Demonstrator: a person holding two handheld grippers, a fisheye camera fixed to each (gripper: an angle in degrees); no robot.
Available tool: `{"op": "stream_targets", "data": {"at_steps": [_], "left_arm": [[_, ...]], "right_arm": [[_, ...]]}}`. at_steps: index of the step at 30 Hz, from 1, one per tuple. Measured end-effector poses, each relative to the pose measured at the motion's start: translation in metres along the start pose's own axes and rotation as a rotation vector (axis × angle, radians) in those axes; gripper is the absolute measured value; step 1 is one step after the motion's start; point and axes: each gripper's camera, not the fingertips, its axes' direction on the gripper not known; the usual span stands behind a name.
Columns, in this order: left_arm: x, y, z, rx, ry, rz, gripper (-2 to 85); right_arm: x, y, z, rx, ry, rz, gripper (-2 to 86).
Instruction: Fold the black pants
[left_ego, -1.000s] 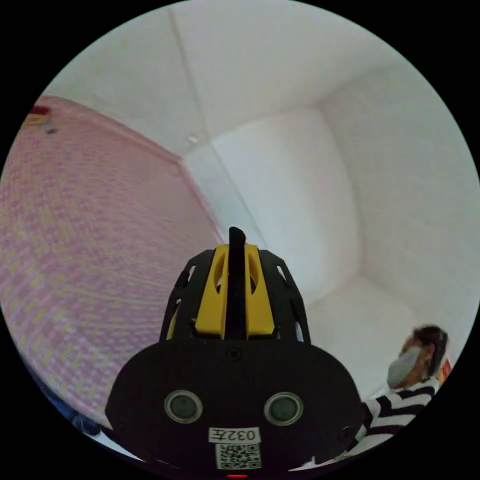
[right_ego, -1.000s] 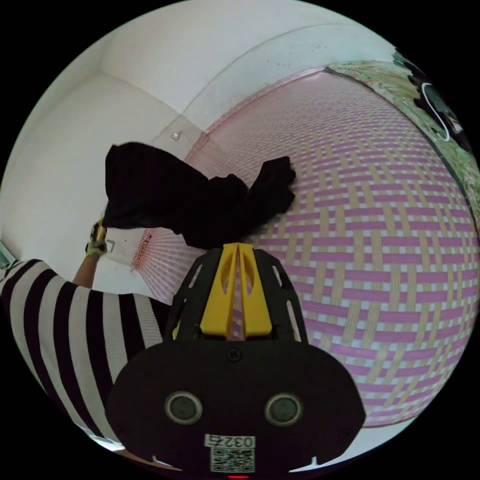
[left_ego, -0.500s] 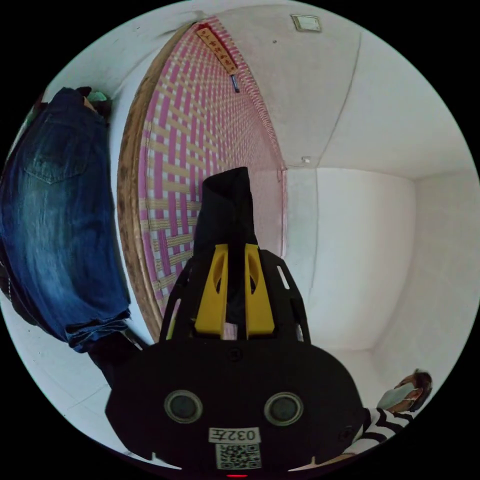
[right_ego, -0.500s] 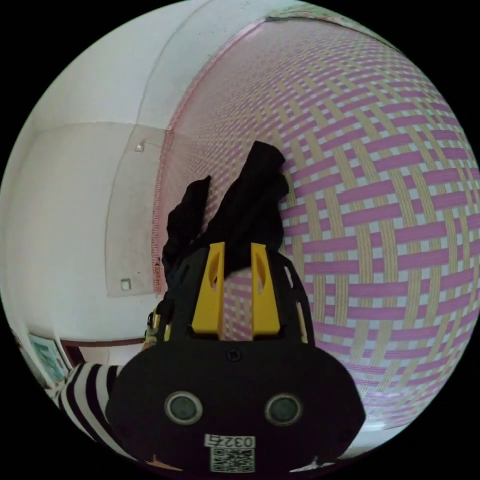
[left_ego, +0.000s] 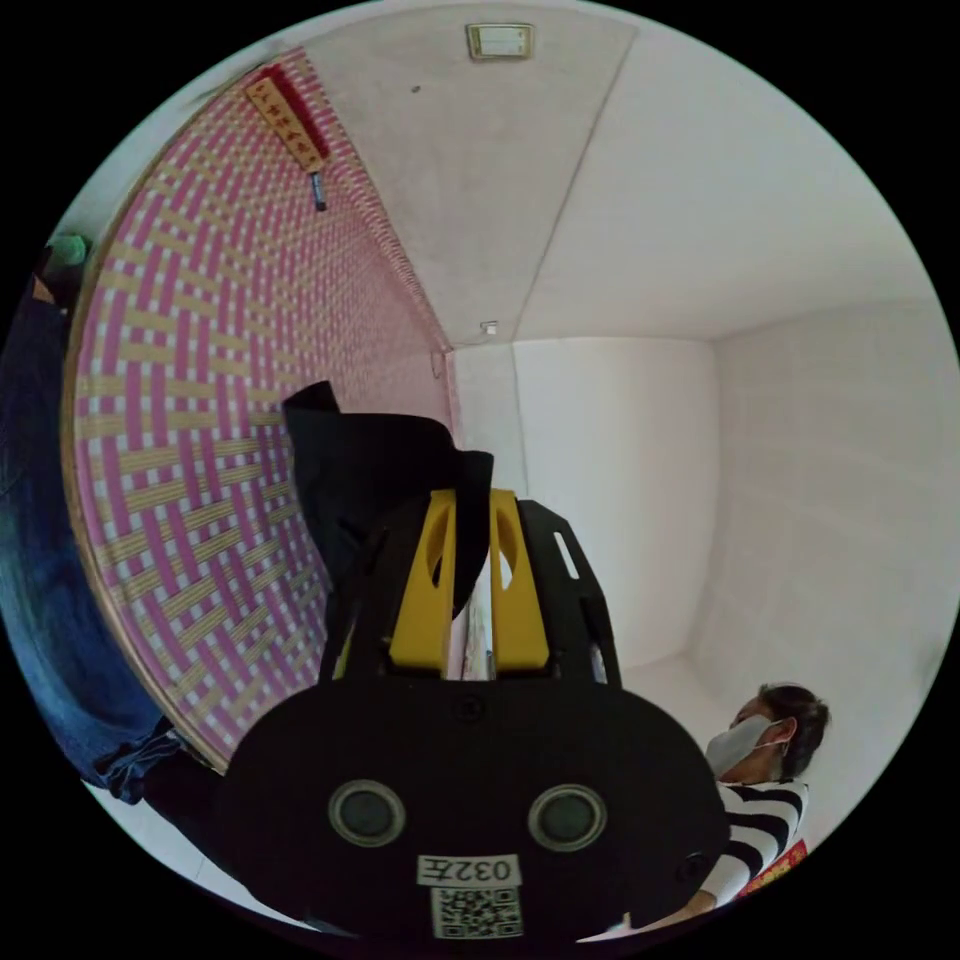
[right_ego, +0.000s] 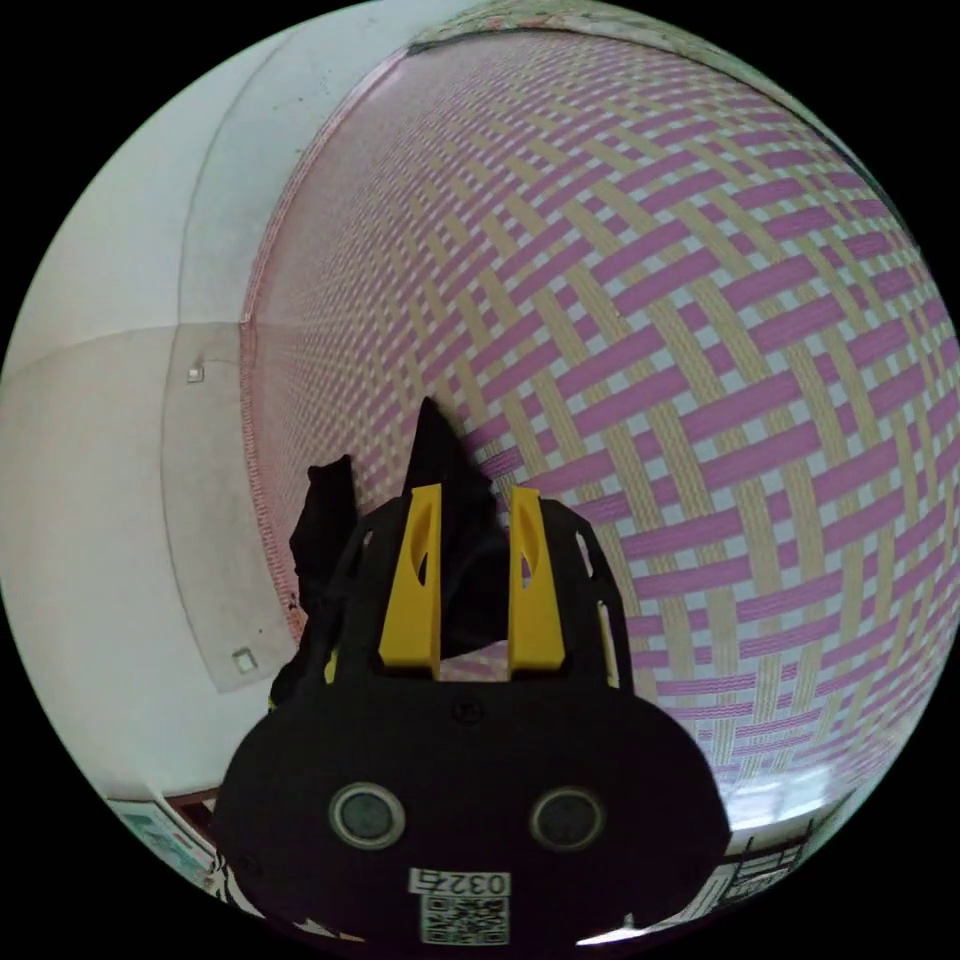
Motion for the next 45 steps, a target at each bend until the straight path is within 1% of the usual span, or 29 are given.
{"op": "stream_targets", "data": {"at_steps": [1, 5, 8, 11, 14, 15, 18, 20, 22, 23, 25, 26, 27, 28, 30, 31, 32, 33, 36, 39, 40, 41, 42, 43, 44, 45], "left_arm": [[0.014, -0.003, -0.001, -0.015, 0.003, 0.005, 1.2], [0.049, -0.01, 0.001, -0.03, 0.001, -0.001, 1.2], [0.076, -0.019, 0.009, -0.02, 0.069, -0.031, 1.3], [0.121, -0.032, 0.026, -0.054, 0.134, -0.009, 1.3], [0.171, -0.037, 0.042, -0.099, 0.231, 0.023, 1.3], [0.19, -0.036, 0.042, -0.112, 0.267, 0.05, 1.3], [0.215, -0.03, 0.024, -0.116, 0.343, 0.091, 1.3], [0.212, -0.024, 0.014, -0.173, 0.341, 0.08, 1.2], [0.192, -0.015, 0.007, -0.326, 0.261, 0.058, 1.2], [0.185, -0.012, 0.006, -0.368, 0.21, 0.054, 1.1], [0.141, 0.009, 0.001, -0.542, -0.073, -0.009, 1.1], [0.127, 0.015, 0.0, -0.583, -0.144, -0.031, 1.1], [0.097, 0.026, -0.006, -0.627, -0.25, -0.107, 1.0], [0.073, 0.035, -0.015, -0.633, -0.292, -0.165, 0.9], [0.05, 0.044, -0.027, -0.624, -0.358, -0.2, 0.9], [0.043, 0.046, -0.035, -0.621, -0.418, -0.202, 0.9], [0.041, 0.046, -0.038, -0.623, -0.441, -0.202, 0.9], [0.038, 0.046, -0.043, -0.626, -0.46, -0.209, 0.9], [0.042, 0.043, -0.043, -0.635, -0.467, -0.188, 0.9], [0.066, 0.038, -0.04, -0.602, -0.371, -0.11, 1.3], [0.073, 0.035, -0.042, -0.583, -0.378, -0.085, 1.6], [0.073, 0.033, -0.043, -0.582, -0.401, -0.078, 1.7], [0.068, 0.03, -0.043, -0.599, -0.491, -0.087, 1.7], [0.056, 0.03, -0.039, -0.629, -0.582, -0.114, 1.5], [0.05, 0.03, -0.037, -0.636, -0.613, -0.129, 1.4], [0.039, 0.032, -0.032, -0.637, -0.639, -0.154, 1.2]], "right_arm": [[-0.004, -0.003, 0.005, -0.047, -0.012, -0.017, 9.5], [-0.017, -0.005, 0.01, -0.087, 0.033, -0.071, 5.0], [-0.031, -0.009, -0.012, -0.061, 0.008, -0.11, 2.7], [-0.059, -0.011, -0.051, -0.04, 0.025, -0.215, 1.7], [-0.085, 0.009, -0.124, 0.069, -0.022, -0.326, 0.8], [-0.087, 0.024, -0.161, 0.141, -0.061, -0.353, 0.7], [-0.067, 0.073, -0.244, 0.299, -0.118, -0.373, 0.4], [-0.041, 0.104, -0.278, 0.347, -0.155, -0.362, 0.3], [0.003, 0.141, -0.294, 0.351, -0.178, -0.305, 0.2], [0.015, 0.148, -0.293, 0.344, -0.158, -0.279, 0.2], [0.077, 0.171, -0.27, 0.262, -0.046, -0.127, 0.3], [0.095, 0.176, -0.262, 0.236, -0.035, -0.083, 0.3], [0.129, 0.187, -0.247, 0.193, -0.036, -0.002, 0.2], [0.158, 0.199, -0.234, 0.168, -0.063, 0.057, 0.3], [0.188, 0.218, -0.22, 0.137, -0.077, 0.121, 0.3], [0.201, 0.229, -0.216, 0.13, -0.052, 0.157, 0.3], [0.206, 0.235, -0.216, 0.132, -0.053, 0.167, 0.2], [0.214, 0.246, -0.218, 0.148, -0.089, 0.175, 0.2], [0.222, 0.266, -0.23, 0.174, -0.16, 0.169, 0.3], [0.21, 0.284, -0.247, 0.197, -0.232, 0.111, 0.7], [0.208, 0.29, -0.251, 0.183, -0.223, 0.107, 1.1], [0.208, 0.293, -0.25, 0.164, -0.202, 0.116, 1.3], [0.213, 0.294, -0.245, 0.095, -0.127, 0.146, 2.2], [0.219, 0.294, -0.234, -0.018, -0.018, 0.181, 3.5], [0.222, 0.294, -0.231, -0.051, 0.051, 0.203, 3.9], [0.22, 0.295, -0.235, -0.041, 0.167, 0.214, 4.7]]}}
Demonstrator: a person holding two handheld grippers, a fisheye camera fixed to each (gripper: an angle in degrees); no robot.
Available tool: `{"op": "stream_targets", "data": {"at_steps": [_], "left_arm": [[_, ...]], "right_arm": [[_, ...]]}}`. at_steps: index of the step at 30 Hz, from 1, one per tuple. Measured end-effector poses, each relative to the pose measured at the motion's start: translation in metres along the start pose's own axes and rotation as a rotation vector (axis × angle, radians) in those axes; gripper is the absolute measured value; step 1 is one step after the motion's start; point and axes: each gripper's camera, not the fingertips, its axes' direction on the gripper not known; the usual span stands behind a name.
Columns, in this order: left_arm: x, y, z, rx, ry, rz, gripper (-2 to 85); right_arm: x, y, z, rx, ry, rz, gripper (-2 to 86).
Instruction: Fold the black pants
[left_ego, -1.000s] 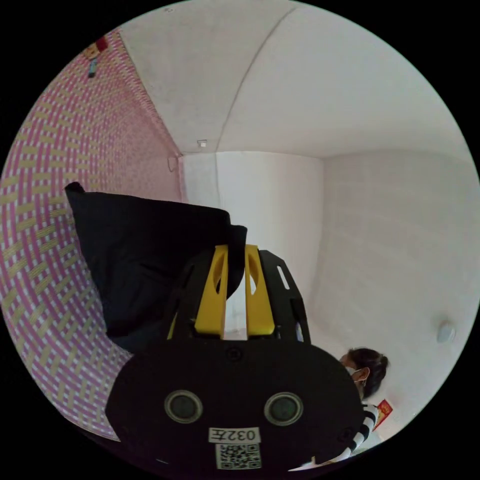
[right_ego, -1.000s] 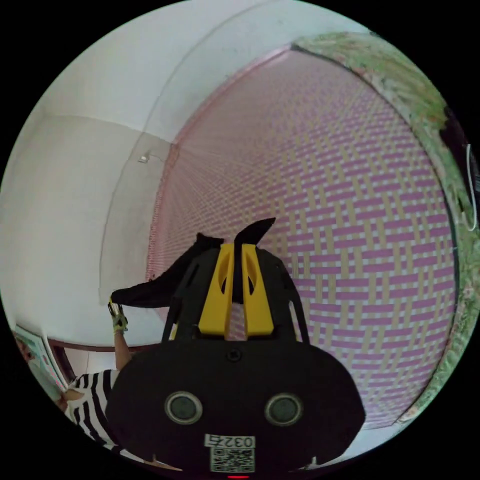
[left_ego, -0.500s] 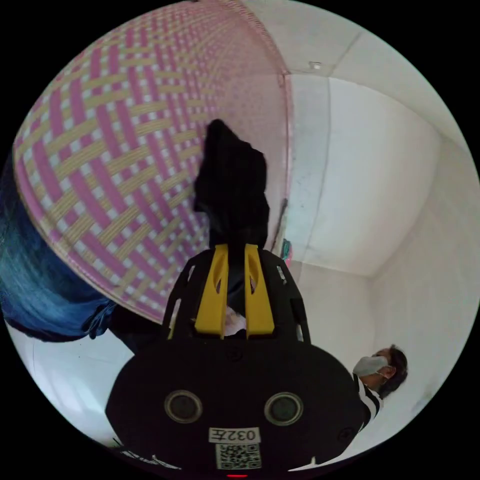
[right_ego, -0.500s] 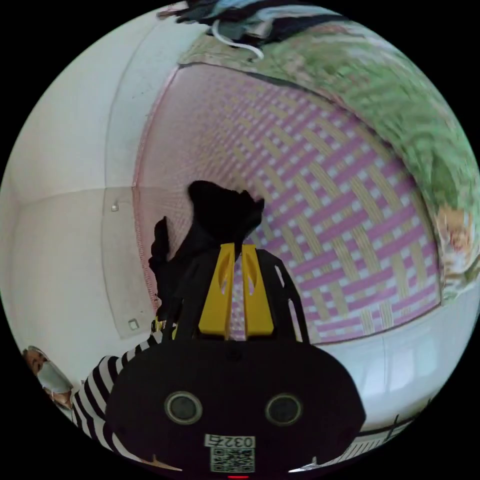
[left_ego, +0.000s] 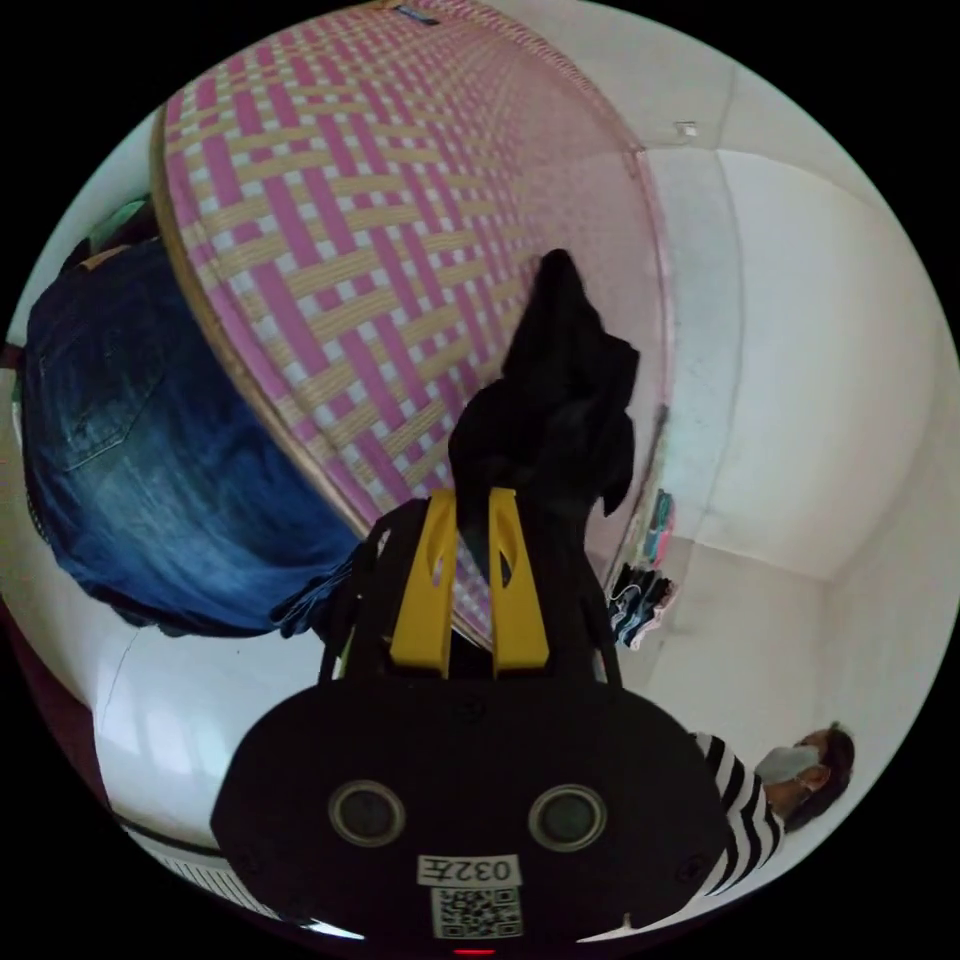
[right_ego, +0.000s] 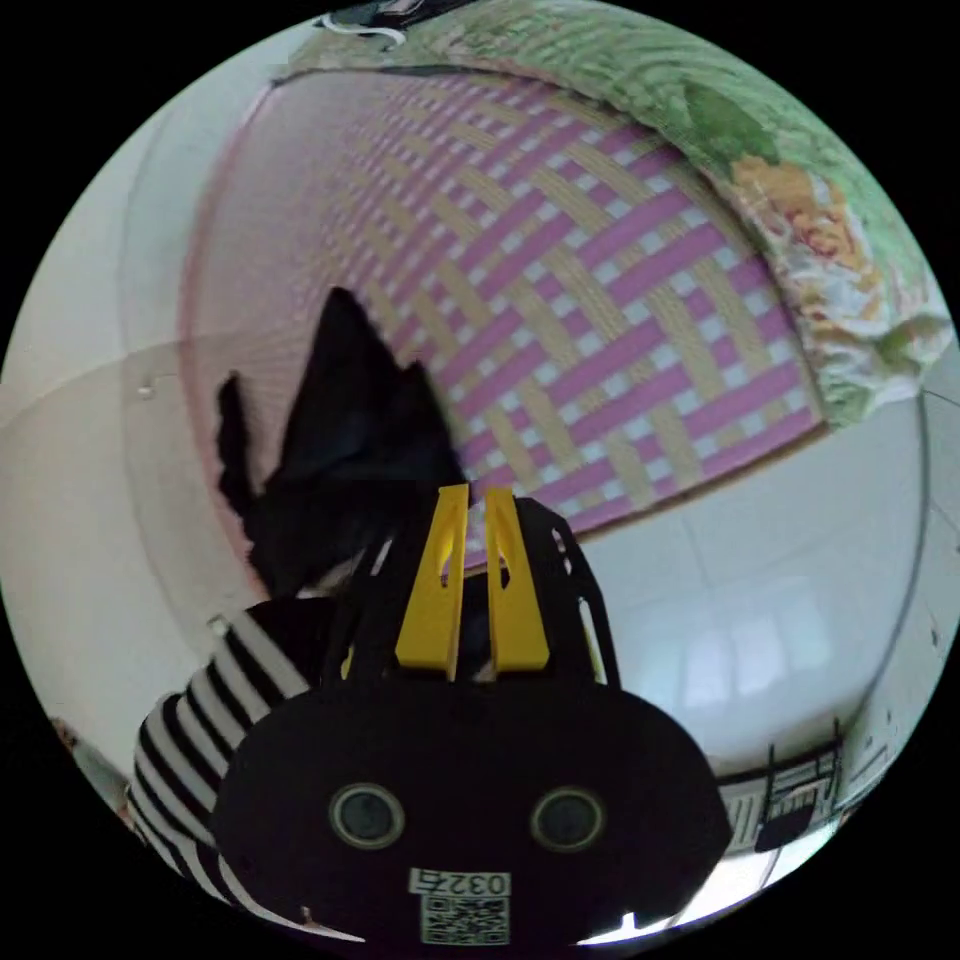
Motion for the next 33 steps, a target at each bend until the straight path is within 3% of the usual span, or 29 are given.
{"op": "stream_targets", "data": {"at_steps": [4, 8, 11, 13, 18, 25, 33], "left_arm": [[-0.008, -0.009, 0.028, 0.028, 0.037, -0.045, 1.8], [-0.022, -0.01, 0.036, 0.101, -0.03, -0.134, 3.1], [-0.022, 0.002, 0.022, 0.277, -0.076, -0.163, 3.4], [-0.017, 0.012, 0.016, 0.384, -0.073, -0.123, 2.3], [0.004, 0.021, 0.035, 0.453, -0.085, 0.006, 0.7], [0.062, 0.017, 0.138, 0.278, -0.011, 0.349, -0.4], [0.088, 0.008, 0.261, 0.047, 0.078, 0.465, -0.9]], "right_arm": [[-0.042, 0.0, -0.032, 0.183, -0.054, -0.193, 5.3], [-0.073, -0.021, -0.029, 0.153, 0.027, -0.309, 6.3], [-0.078, -0.036, -0.023, 0.107, 0.023, -0.363, 7.9], [-0.077, -0.045, -0.021, 0.079, -0.02, -0.397, 8.6], [-0.073, -0.054, -0.022, 0.023, 0.005, -0.413, 8.4], [-0.057, -0.042, -0.041, -0.019, -0.081, -0.437, 7.0], [-0.049, -0.033, -0.069, -0.038, -0.067, -0.456, 6.5]]}}
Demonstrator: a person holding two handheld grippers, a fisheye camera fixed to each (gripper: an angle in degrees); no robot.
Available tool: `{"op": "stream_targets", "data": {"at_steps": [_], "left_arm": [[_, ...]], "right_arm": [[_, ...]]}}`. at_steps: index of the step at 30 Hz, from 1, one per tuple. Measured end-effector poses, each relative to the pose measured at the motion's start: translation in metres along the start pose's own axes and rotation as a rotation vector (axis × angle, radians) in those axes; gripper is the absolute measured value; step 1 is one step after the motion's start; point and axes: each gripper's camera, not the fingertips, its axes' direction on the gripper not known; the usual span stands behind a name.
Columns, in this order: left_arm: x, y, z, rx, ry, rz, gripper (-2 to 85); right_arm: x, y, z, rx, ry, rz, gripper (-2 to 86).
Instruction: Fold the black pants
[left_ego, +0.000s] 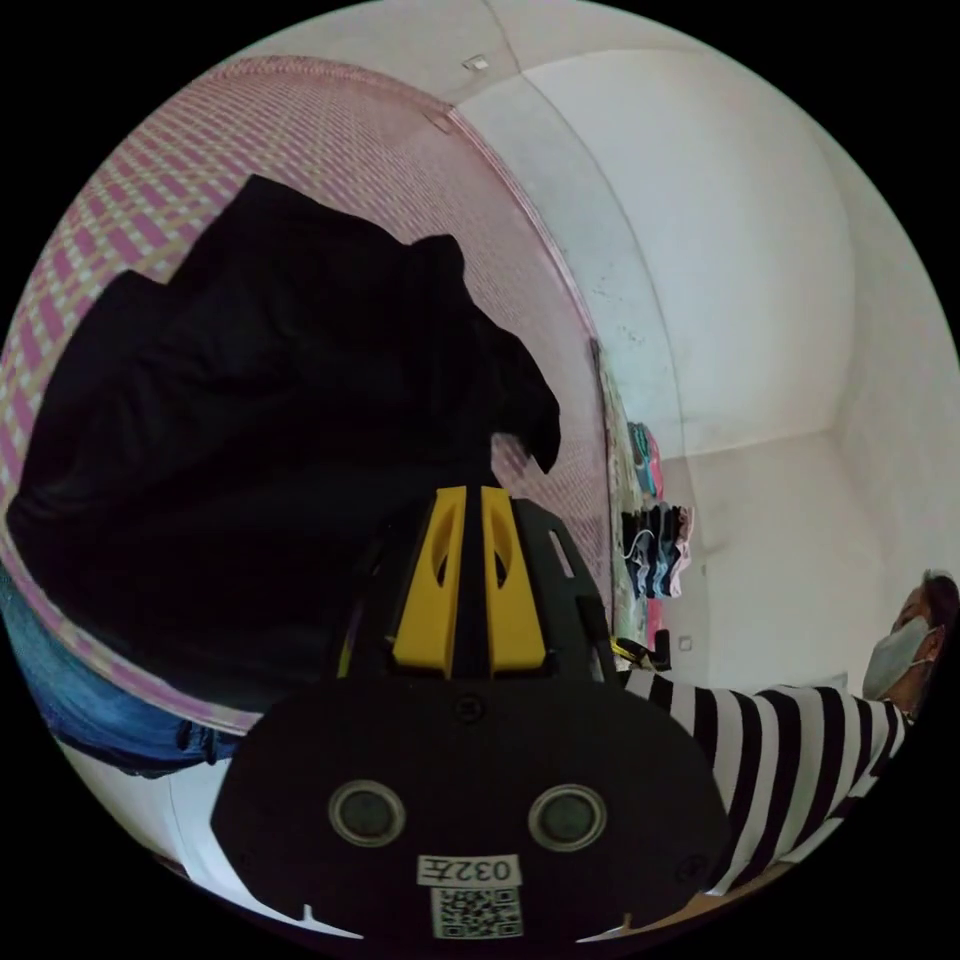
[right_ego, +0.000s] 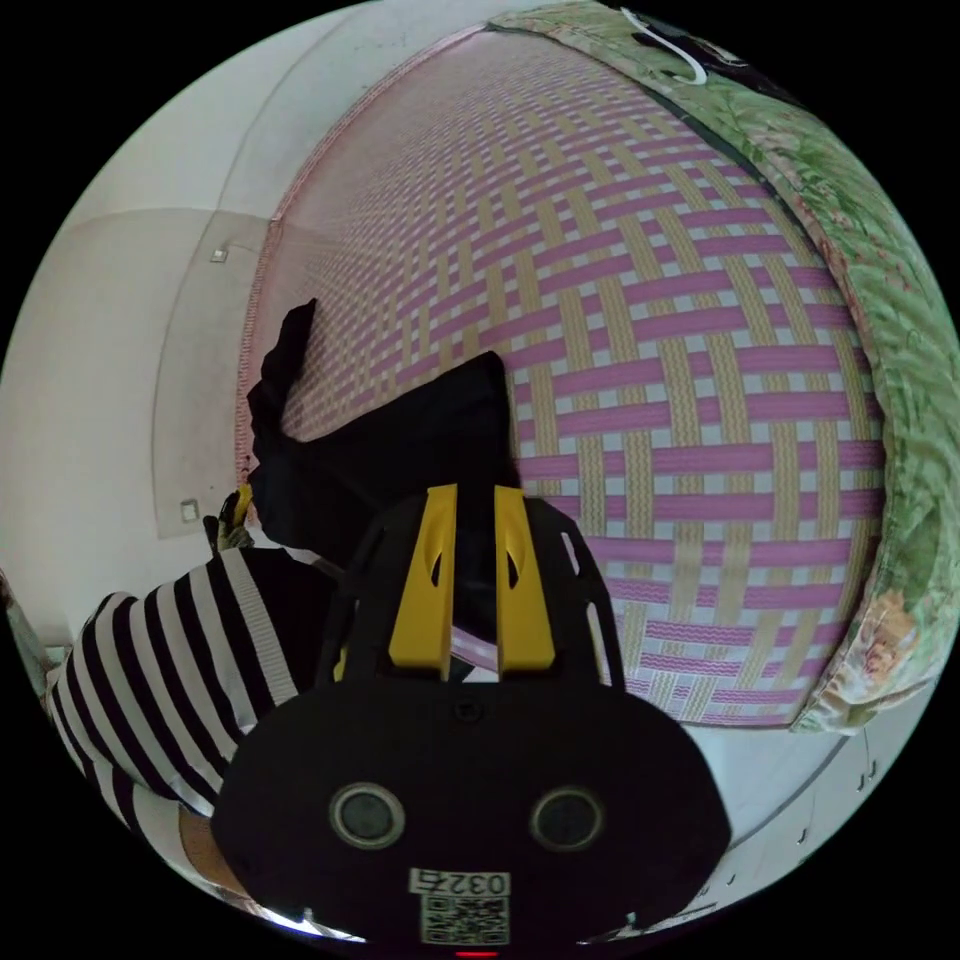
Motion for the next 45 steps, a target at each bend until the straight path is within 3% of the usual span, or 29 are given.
{"op": "stream_targets", "data": {"at_steps": [9, 17, 29, 37, 41, 45], "left_arm": [[-0.014, -0.008, 0.054, -0.111, 0.074, 0.027, -1.0], [-0.032, -0.016, 0.055, -0.104, 0.091, 0.014, -1.2], [-0.054, -0.023, 0.045, -0.055, 0.114, -0.039, -1.6], [-0.034, -0.044, 0.049, -0.054, 0.124, -0.011, -1.6], [-0.028, -0.05, 0.052, -0.062, 0.119, -0.022, -1.7], [-0.028, -0.055, 0.057, -0.088, 0.077, -0.068, -1.7]], "right_arm": [[0.019, -0.006, -0.016, -0.027, -0.159, 0.004, 6.1], [0.033, -0.034, -0.037, 0.002, -0.145, 0.016, 5.9], [0.083, -0.044, -0.048, -0.083, -0.344, 0.068, 7.3], [0.092, -0.086, -0.032, -0.039, -0.468, 0.042, 7.5], [0.093, -0.11, -0.018, -0.016, -0.408, 0.045, 6.2], [0.067, -0.132, -0.017, 0.034, -0.362, -0.098, 0.0]]}}
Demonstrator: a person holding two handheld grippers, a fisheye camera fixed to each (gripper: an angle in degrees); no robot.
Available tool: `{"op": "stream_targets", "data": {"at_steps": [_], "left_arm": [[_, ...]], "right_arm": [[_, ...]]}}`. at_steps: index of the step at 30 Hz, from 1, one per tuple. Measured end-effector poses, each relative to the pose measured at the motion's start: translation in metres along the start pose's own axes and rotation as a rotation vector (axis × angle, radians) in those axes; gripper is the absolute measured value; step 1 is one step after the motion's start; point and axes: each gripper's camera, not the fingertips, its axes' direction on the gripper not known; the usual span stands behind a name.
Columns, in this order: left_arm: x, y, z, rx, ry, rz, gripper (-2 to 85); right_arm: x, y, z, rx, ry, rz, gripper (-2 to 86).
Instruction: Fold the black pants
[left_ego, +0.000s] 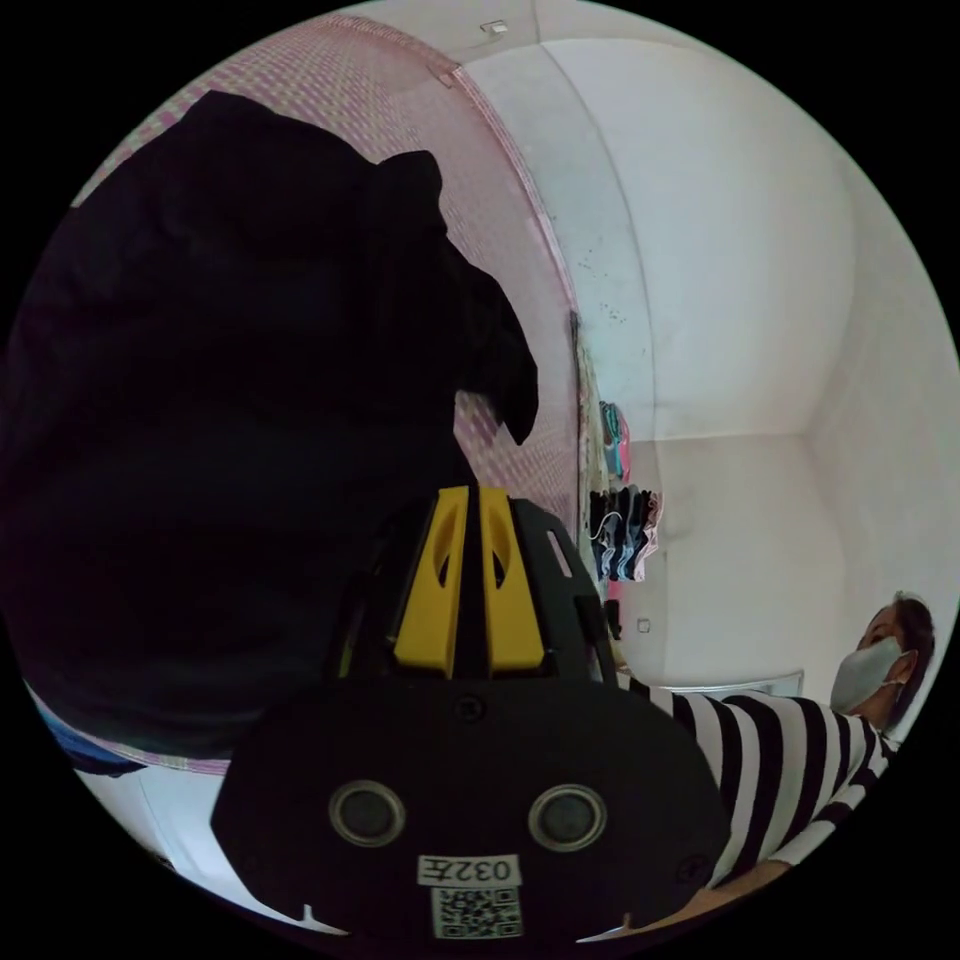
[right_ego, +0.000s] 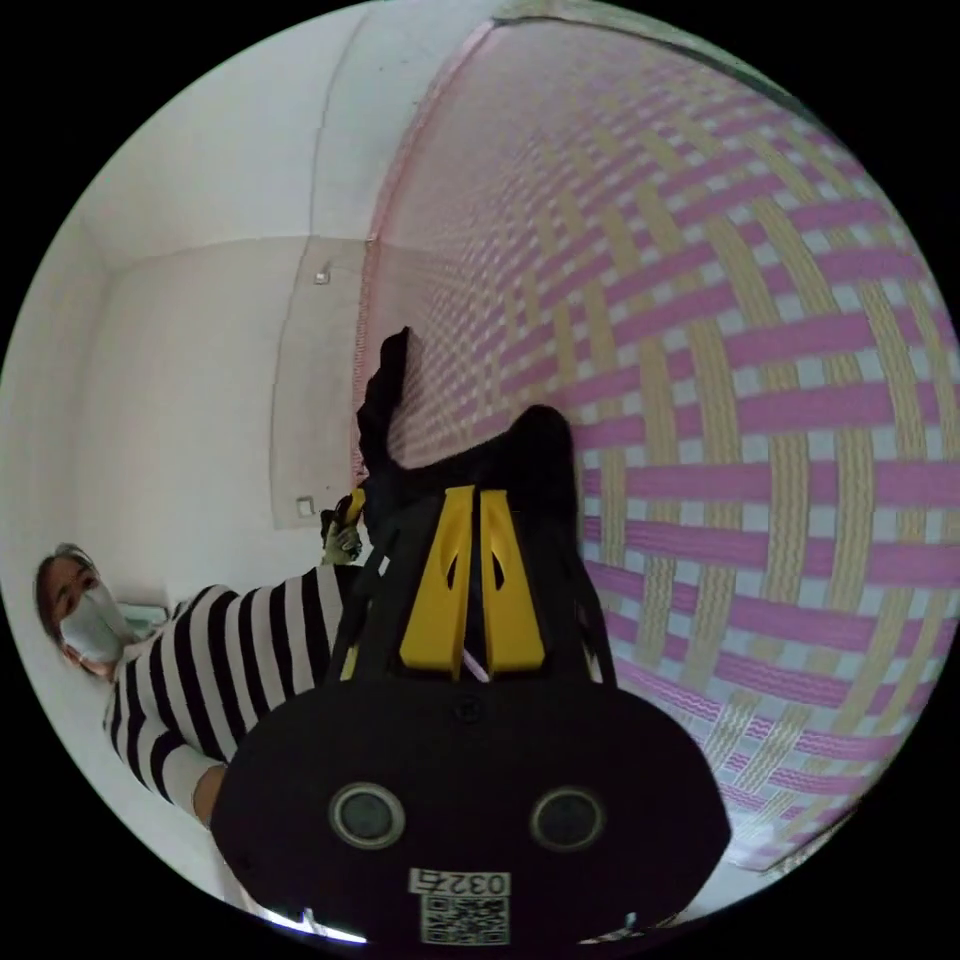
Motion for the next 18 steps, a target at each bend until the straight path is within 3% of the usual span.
{"op": "stream_targets", "data": {"at_steps": [4, 7, 13, 16, 18], "left_arm": [[0.01, -0.005, -0.007, 0.023, -0.01, -0.017, -1.7], [0.019, -0.015, -0.006, 0.021, -0.02, -0.032, -1.7], [0.059, -0.03, 0.0, -0.004, -0.06, -0.001, -1.7], [0.069, -0.035, 0.007, -0.033, -0.08, -0.015, -1.7], [0.078, -0.038, 0.006, -0.038, -0.117, -0.021, -1.7]], "right_arm": [[-0.03, -0.017, -0.007, 0.122, 0.159, -0.176, -0.9], [0.011, -0.044, 0.017, 0.028, 0.252, -0.047, -1.0], [0.009, -0.071, 0.034, 0.202, 0.126, -0.186, -0.5], [0.075, -0.096, 0.057, 0.174, 0.155, 0.082, 1.8], [0.087, -0.105, 0.067, 0.196, 0.247, 0.145, 5.4]]}}
